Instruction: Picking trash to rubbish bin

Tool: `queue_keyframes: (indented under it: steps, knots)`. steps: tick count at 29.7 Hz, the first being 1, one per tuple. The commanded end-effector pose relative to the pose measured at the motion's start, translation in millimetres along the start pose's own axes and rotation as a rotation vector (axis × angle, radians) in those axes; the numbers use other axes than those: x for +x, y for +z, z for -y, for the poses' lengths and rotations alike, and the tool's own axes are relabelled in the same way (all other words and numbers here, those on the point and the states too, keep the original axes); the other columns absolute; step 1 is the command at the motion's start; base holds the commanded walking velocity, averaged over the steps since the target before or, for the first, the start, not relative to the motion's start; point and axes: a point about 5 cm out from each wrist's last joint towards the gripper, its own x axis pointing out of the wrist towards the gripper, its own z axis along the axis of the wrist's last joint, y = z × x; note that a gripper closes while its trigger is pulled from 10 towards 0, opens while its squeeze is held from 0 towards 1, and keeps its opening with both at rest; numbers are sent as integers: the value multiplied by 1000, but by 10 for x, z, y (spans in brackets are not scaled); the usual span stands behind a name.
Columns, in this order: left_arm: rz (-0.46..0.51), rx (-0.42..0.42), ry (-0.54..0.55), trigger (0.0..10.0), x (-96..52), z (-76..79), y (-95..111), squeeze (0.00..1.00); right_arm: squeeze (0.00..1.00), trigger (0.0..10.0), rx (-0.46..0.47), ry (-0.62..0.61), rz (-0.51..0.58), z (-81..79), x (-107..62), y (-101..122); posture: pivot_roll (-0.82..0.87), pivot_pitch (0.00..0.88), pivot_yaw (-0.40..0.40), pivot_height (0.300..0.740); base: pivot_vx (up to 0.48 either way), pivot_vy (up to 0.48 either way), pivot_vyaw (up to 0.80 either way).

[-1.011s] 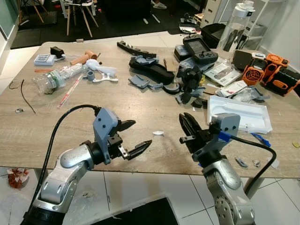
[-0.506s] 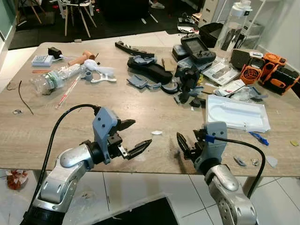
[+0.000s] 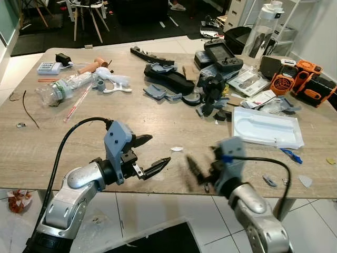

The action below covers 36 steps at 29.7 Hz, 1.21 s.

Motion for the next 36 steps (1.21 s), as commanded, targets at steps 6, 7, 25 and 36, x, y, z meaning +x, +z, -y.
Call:
queue_keyframes:
  steps: [6, 7, 25, 36]
  knots:
    - [-23, -17, -14, 10000, -53, 18, -30, 0, 0, 10000, -42, -37, -111, 20, -159, -61, -38, 154, 26, 740, 0, 0, 0]
    - [-23, -17, -14, 10000, -53, 18, -30, 0, 0, 10000, -42, -37, -111, 20, -159, -61, -38, 154, 26, 740, 0, 0, 0]
    - [-15, -31, -25, 10000, -58, 36, -13, 0, 0, 10000, 19, -110, -60, -71, -483, -278, -39, 166, 29, 740, 0, 0, 0]
    - [-18, -42, -33, 10000, -59, 62, -23, 0, 0, 10000, 45, -87, -172, -134, -565, -527, -38, 166, 24, 740, 0, 0, 0]
